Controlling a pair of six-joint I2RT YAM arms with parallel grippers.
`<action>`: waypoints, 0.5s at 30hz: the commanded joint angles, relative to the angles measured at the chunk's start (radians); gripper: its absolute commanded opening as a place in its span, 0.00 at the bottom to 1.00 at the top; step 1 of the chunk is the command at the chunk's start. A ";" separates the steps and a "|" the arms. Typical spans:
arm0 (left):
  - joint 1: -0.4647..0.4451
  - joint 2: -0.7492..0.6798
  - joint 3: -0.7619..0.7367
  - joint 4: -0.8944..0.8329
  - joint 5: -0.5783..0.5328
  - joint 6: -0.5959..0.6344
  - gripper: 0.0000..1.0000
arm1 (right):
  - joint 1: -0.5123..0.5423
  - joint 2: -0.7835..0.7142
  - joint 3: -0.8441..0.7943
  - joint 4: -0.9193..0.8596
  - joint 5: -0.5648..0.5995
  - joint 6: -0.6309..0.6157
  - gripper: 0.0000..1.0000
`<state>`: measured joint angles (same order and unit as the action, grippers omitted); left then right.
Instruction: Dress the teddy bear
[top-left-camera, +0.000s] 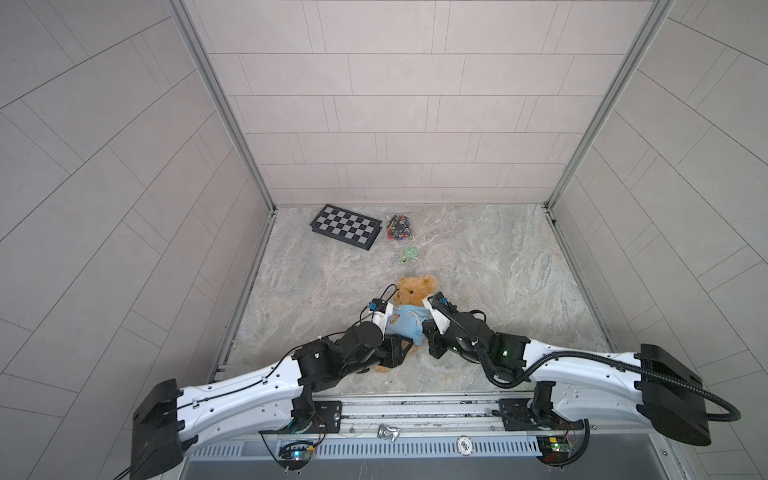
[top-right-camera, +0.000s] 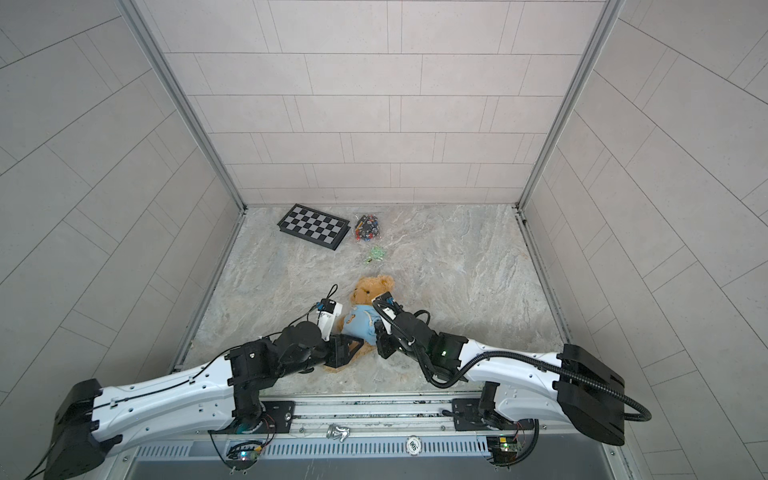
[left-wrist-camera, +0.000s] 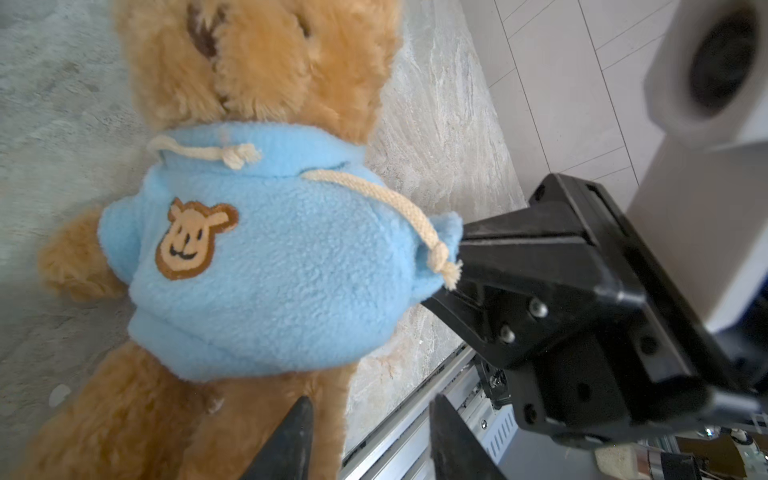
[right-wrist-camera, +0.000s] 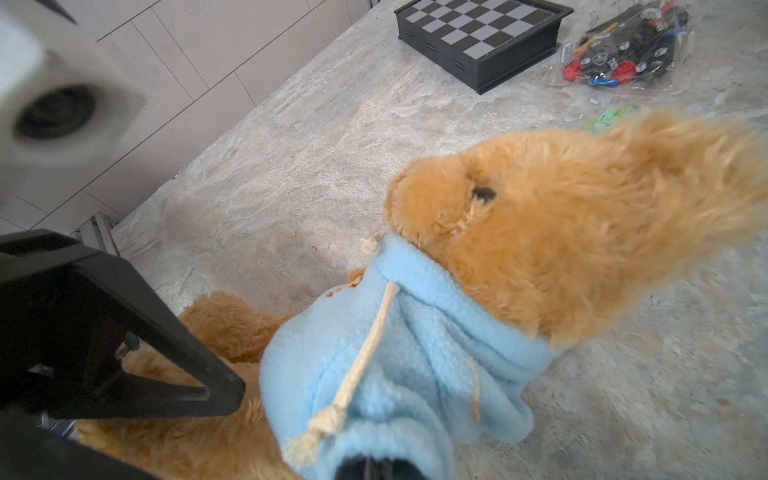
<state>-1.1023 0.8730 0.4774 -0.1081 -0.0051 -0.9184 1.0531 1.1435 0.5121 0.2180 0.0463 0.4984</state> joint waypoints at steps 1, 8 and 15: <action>-0.005 0.033 -0.007 0.107 -0.042 -0.047 0.49 | 0.007 -0.032 0.018 0.024 0.014 0.034 0.00; 0.025 0.121 0.000 0.171 -0.060 -0.046 0.47 | 0.025 -0.060 -0.018 0.031 0.004 0.080 0.00; 0.058 0.131 -0.068 0.200 -0.079 -0.075 0.01 | 0.027 -0.088 -0.038 0.003 0.018 0.090 0.00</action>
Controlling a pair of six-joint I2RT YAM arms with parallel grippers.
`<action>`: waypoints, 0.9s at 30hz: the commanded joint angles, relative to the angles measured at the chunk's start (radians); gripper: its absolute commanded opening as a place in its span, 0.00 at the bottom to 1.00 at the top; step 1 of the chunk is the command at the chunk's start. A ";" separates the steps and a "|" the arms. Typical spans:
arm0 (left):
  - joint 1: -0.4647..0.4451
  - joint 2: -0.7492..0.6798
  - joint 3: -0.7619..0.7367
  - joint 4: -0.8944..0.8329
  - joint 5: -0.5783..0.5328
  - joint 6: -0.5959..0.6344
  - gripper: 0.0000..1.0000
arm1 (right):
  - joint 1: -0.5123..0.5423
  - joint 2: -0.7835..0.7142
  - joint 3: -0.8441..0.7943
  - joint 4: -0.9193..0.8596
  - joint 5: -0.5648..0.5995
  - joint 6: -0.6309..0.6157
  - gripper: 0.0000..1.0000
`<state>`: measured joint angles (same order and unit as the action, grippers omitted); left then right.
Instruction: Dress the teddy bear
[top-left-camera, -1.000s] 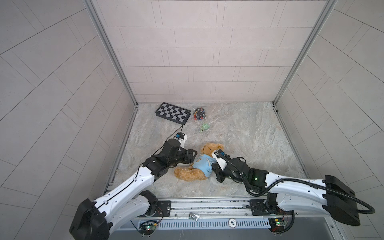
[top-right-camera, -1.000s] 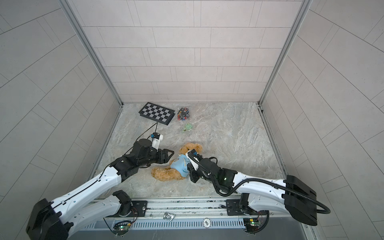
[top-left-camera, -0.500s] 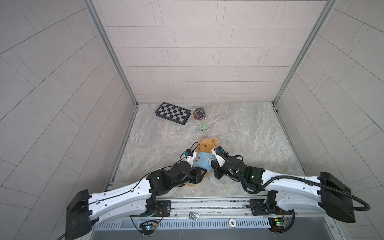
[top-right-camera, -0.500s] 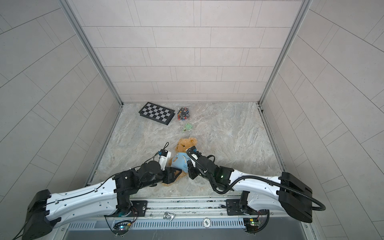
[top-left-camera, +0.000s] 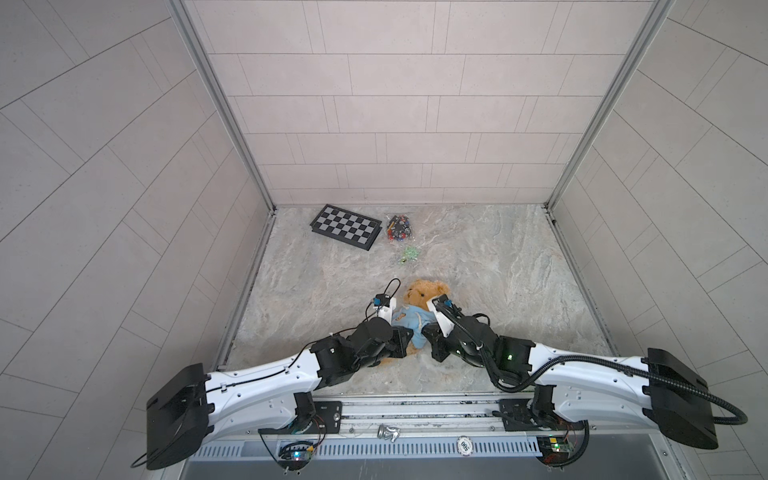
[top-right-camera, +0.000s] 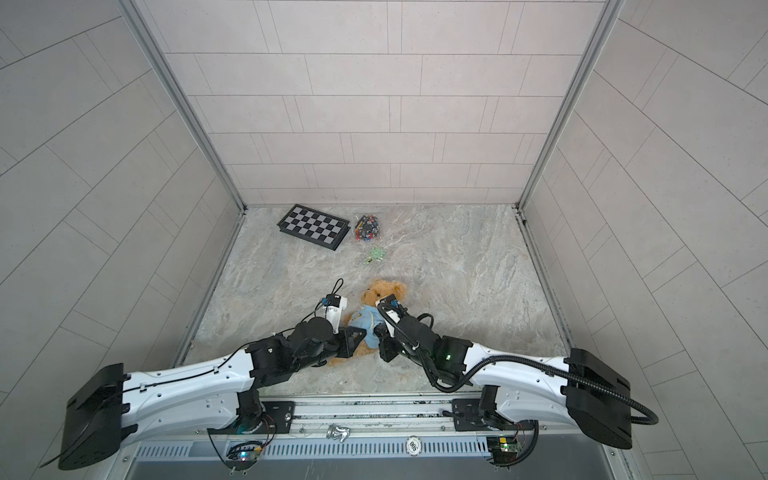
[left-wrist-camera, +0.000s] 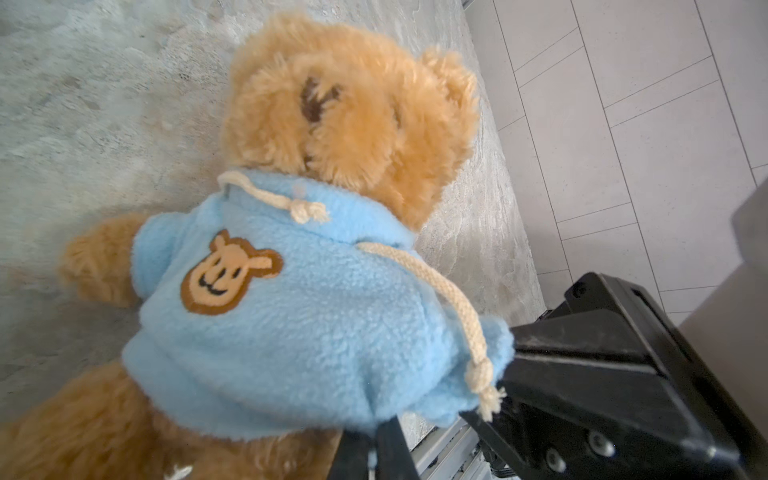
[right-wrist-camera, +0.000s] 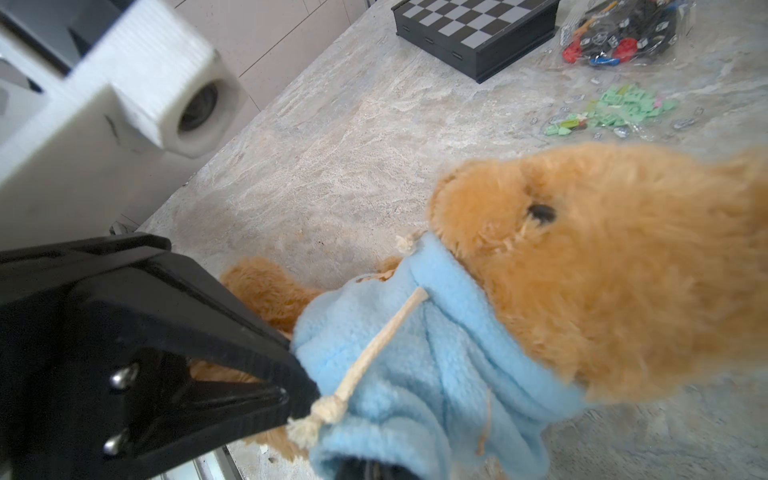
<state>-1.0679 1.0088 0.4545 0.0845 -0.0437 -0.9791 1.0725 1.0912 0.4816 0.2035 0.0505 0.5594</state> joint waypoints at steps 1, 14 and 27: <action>0.032 -0.012 -0.056 0.012 -0.038 -0.018 0.00 | 0.007 -0.040 -0.012 0.019 0.014 0.030 0.00; 0.132 -0.156 -0.071 -0.103 0.014 0.075 0.00 | 0.010 -0.133 -0.043 0.006 -0.049 -0.029 0.00; 0.155 -0.224 0.016 -0.255 0.033 0.131 0.00 | 0.016 -0.156 -0.073 0.091 -0.060 -0.043 0.00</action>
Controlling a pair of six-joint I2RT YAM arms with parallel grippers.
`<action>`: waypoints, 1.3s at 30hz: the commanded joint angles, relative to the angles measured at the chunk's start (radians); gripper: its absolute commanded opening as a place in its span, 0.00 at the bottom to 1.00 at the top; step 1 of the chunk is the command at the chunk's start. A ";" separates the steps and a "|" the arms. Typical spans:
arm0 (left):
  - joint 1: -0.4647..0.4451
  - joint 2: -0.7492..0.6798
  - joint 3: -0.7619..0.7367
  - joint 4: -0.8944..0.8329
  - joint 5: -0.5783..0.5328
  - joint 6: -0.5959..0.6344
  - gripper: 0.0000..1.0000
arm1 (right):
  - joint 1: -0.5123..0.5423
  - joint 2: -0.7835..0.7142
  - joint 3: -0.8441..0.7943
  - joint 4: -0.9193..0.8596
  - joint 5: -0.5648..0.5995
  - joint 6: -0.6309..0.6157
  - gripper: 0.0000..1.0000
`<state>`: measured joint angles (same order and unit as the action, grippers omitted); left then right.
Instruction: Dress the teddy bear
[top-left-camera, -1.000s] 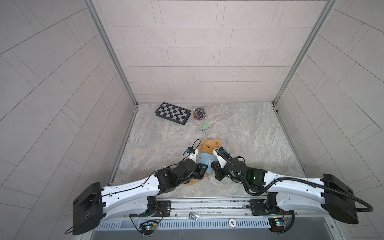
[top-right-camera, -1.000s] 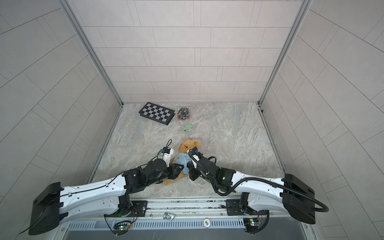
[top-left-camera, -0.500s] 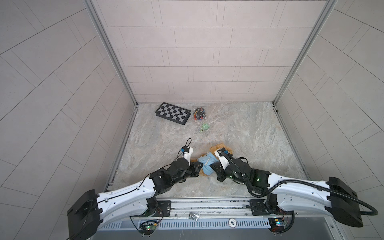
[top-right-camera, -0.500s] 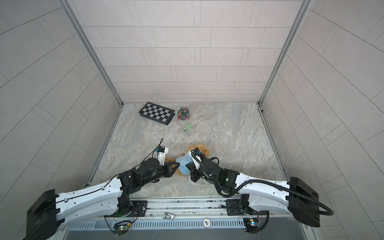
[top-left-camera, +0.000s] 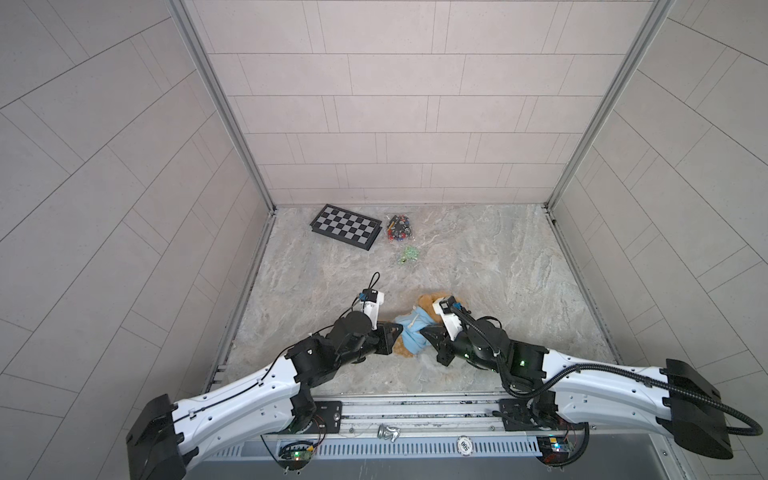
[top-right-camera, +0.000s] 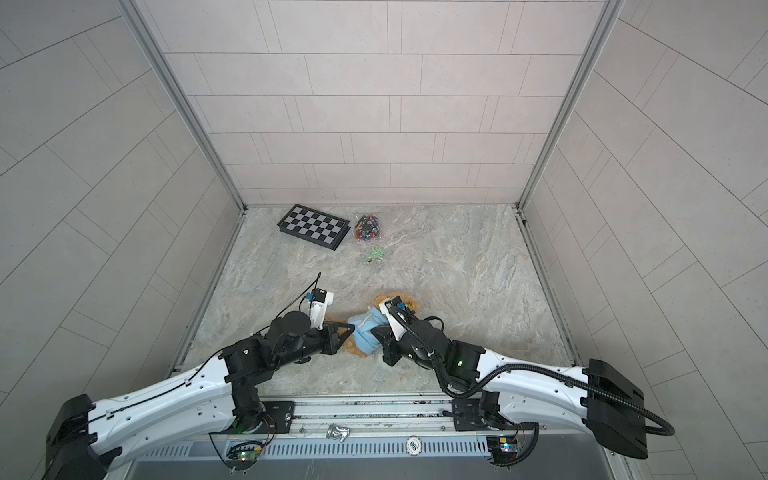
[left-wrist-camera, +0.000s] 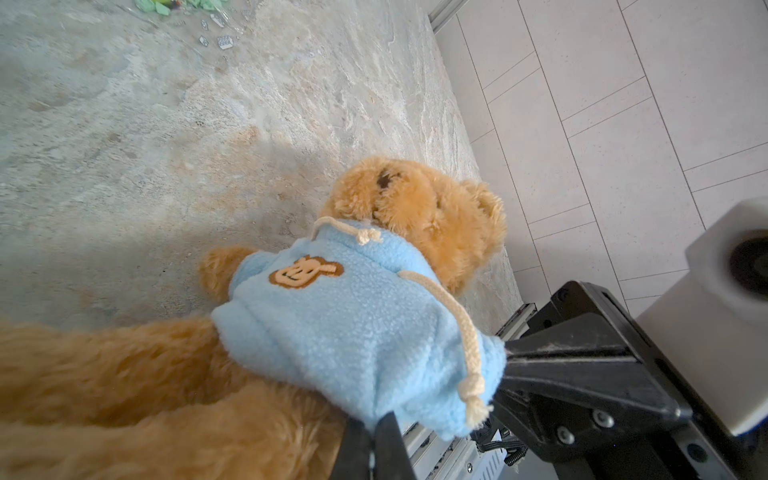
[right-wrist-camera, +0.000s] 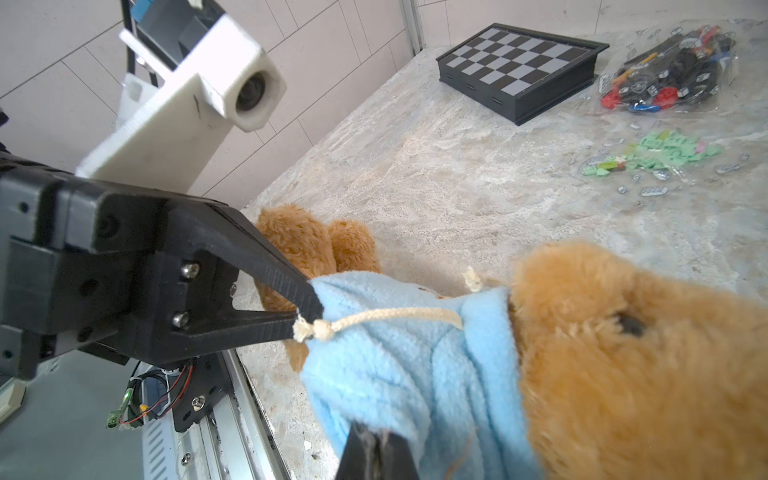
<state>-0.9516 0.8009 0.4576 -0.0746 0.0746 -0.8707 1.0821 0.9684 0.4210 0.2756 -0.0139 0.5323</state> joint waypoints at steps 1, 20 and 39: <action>0.059 -0.023 -0.003 -0.095 -0.078 0.018 0.00 | 0.007 -0.046 -0.014 0.016 -0.008 -0.031 0.00; 0.136 0.005 -0.083 0.042 0.095 0.031 0.00 | 0.009 0.007 0.018 0.024 -0.167 -0.213 0.20; 0.027 0.079 -0.121 0.217 0.108 -0.049 0.00 | 0.052 0.114 0.167 -0.126 -0.100 -0.358 0.44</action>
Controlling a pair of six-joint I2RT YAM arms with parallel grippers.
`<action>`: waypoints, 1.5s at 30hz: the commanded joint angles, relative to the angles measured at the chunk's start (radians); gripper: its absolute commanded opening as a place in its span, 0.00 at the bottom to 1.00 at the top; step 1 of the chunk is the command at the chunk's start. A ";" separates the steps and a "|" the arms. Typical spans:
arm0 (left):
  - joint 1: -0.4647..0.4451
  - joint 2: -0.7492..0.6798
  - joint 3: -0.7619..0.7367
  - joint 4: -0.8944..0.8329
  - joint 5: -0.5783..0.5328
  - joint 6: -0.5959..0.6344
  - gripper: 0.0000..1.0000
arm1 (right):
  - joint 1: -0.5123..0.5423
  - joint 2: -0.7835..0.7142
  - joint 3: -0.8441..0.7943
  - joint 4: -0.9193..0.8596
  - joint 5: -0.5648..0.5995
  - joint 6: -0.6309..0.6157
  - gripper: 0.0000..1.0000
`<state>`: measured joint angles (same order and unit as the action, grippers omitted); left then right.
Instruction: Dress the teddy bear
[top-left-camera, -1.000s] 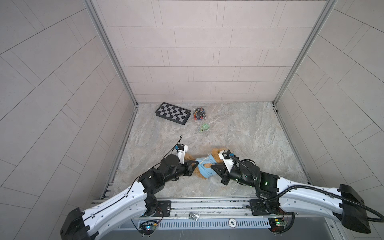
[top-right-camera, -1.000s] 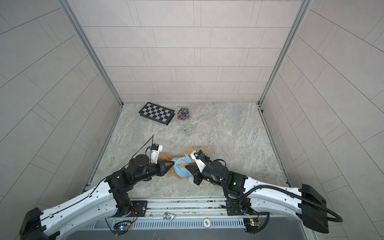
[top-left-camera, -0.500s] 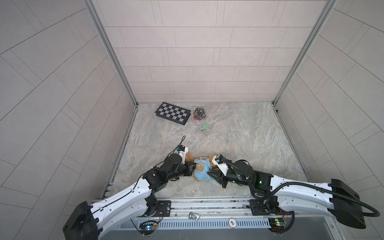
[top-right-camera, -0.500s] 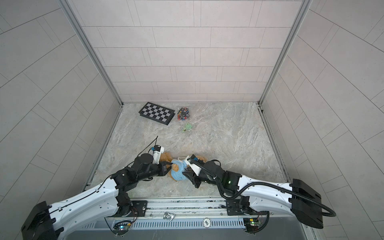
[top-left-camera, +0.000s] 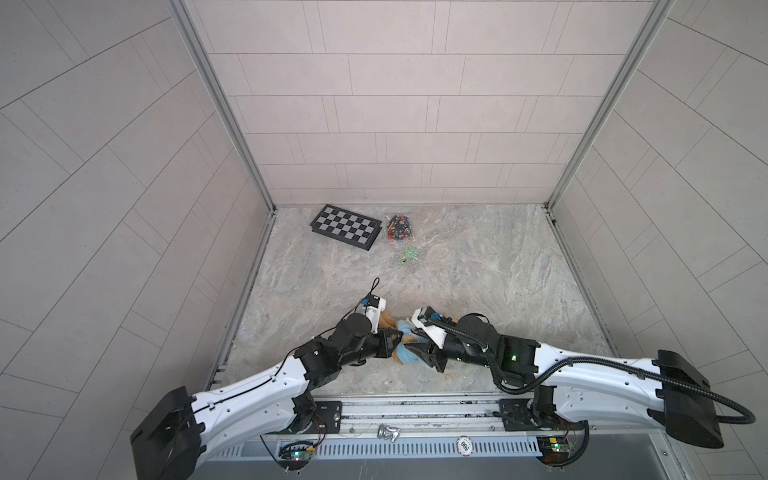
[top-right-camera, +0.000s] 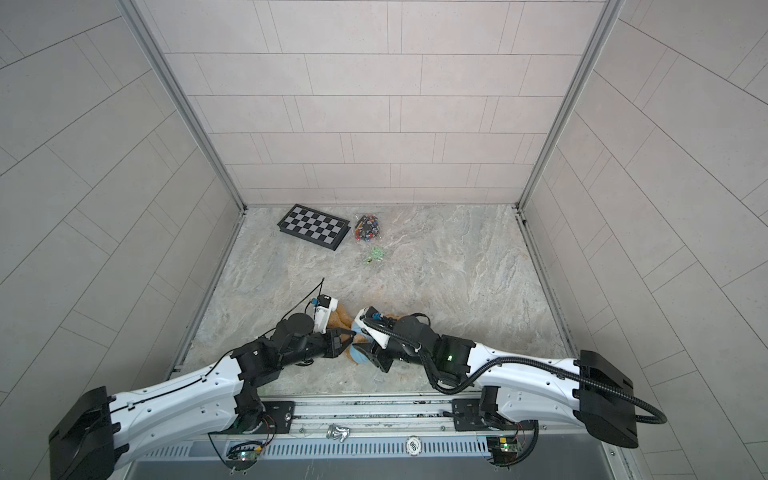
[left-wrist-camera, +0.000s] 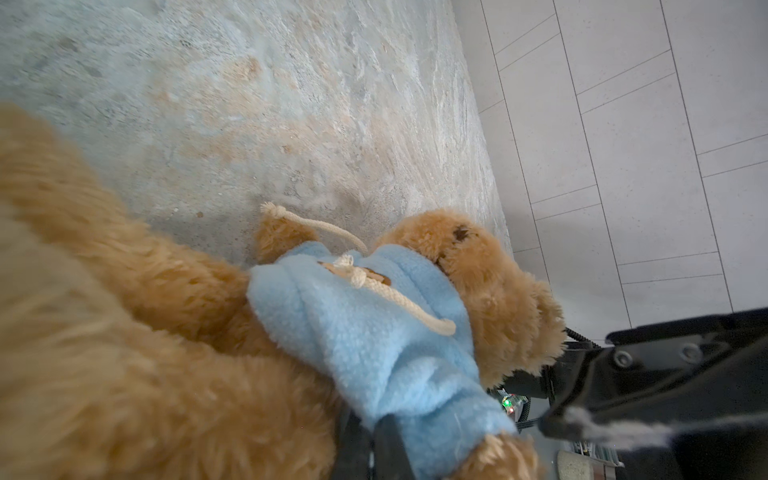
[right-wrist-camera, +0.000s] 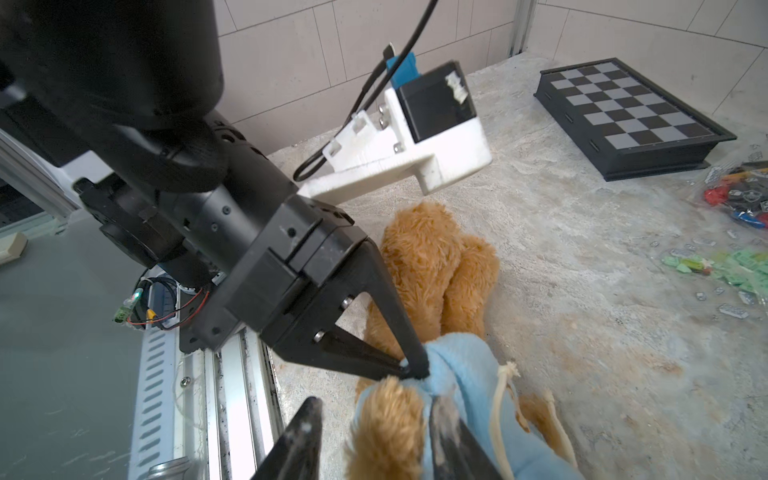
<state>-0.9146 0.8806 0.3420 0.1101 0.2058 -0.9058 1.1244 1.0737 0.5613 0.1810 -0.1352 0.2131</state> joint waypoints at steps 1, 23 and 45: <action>-0.011 -0.002 -0.007 0.032 -0.025 -0.015 0.00 | 0.009 0.011 0.027 -0.039 0.024 -0.042 0.44; 0.058 -0.115 -0.011 -0.154 -0.057 0.055 0.00 | 0.013 -0.224 -0.036 -0.046 0.160 -0.032 0.00; -0.232 -0.114 0.161 -0.308 -0.246 0.085 0.38 | -0.009 -0.126 -0.017 0.029 0.393 0.296 0.00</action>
<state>-1.1103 0.7845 0.4988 -0.1482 0.0395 -0.7933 1.1183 0.9466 0.5159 0.1783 0.2119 0.4580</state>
